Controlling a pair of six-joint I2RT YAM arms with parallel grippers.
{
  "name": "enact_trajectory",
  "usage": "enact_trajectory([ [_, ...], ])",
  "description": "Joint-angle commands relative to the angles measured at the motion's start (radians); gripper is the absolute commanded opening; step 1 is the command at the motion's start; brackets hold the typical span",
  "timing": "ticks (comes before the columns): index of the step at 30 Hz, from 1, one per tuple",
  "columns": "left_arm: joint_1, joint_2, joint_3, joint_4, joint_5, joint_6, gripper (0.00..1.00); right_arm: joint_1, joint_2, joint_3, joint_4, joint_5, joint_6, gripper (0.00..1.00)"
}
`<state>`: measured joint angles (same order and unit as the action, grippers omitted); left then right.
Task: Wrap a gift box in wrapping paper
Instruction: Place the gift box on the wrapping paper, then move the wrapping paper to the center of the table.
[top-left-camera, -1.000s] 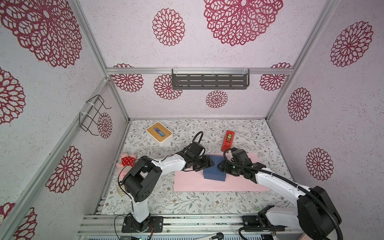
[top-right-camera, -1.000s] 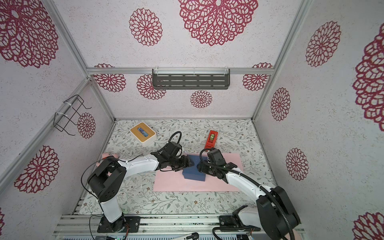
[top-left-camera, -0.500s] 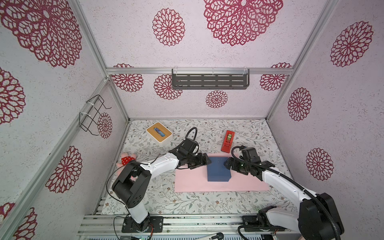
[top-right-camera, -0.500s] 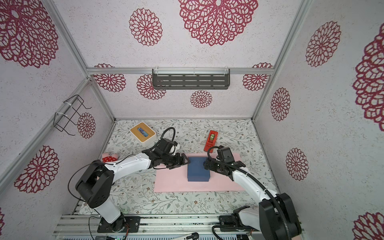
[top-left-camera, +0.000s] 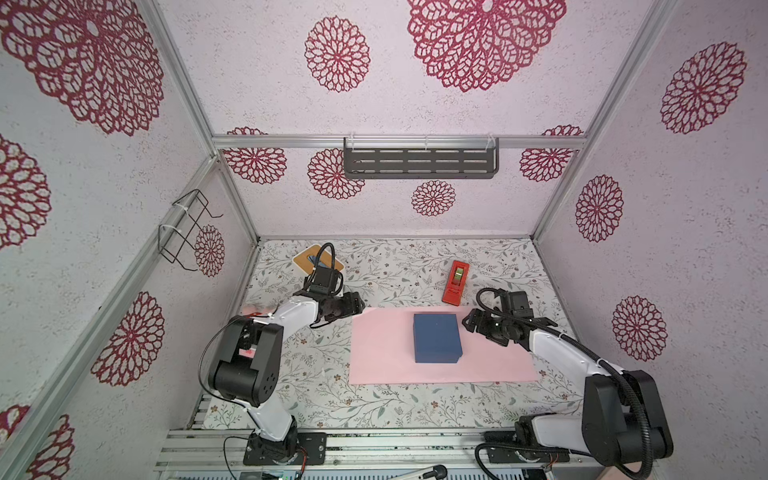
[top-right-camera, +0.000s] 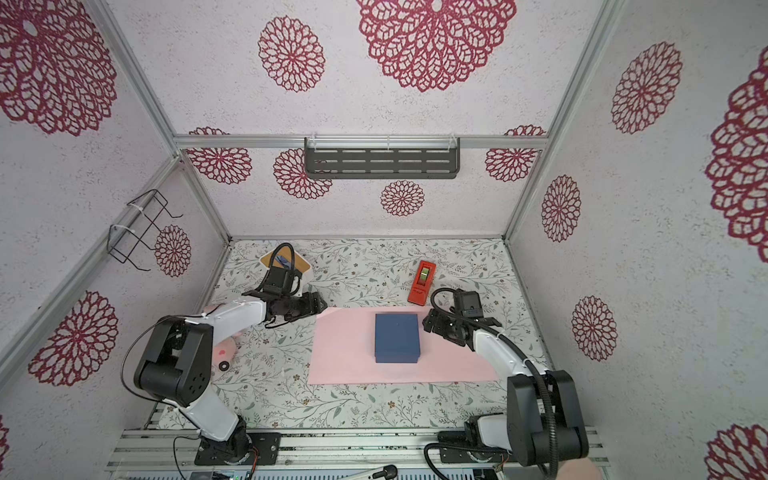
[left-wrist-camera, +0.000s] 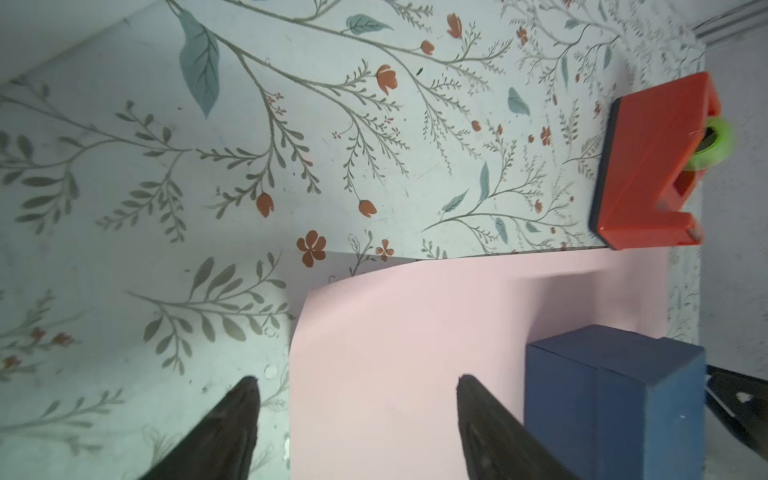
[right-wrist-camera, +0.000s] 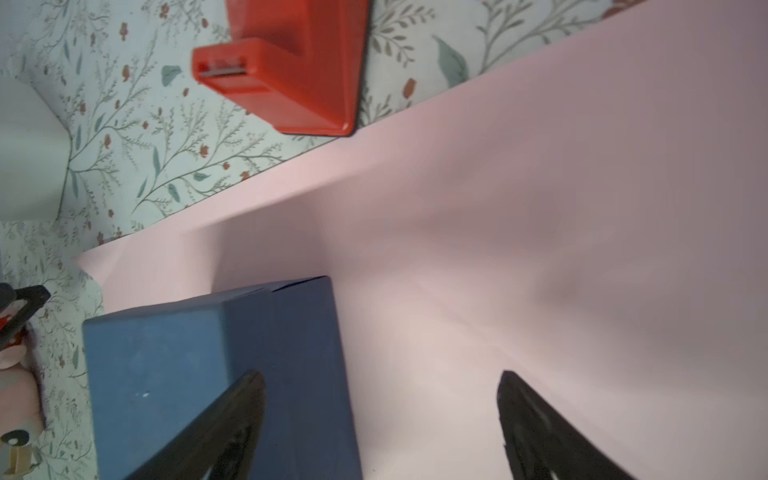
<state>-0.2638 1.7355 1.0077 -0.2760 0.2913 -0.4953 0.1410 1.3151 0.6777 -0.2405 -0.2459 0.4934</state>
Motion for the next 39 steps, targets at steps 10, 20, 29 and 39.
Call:
enact_trajectory([
  [10,0.025,0.15,0.055,0.041,0.076,0.266,0.72,-0.024,0.043,-0.001,0.031,-0.051,-0.032,0.87],
  [20,0.025,0.205,0.089,0.044,0.094,0.254,0.39,-0.024,0.029,-0.005,0.033,-0.064,-0.016,0.86],
  [29,0.025,0.172,0.086,0.037,0.047,0.244,0.1,-0.024,0.024,-0.006,0.026,-0.061,-0.015,0.86],
  [39,0.026,0.132,0.169,-0.181,-0.208,0.217,0.0,-0.023,0.004,-0.006,-0.018,0.015,-0.038,0.86],
])
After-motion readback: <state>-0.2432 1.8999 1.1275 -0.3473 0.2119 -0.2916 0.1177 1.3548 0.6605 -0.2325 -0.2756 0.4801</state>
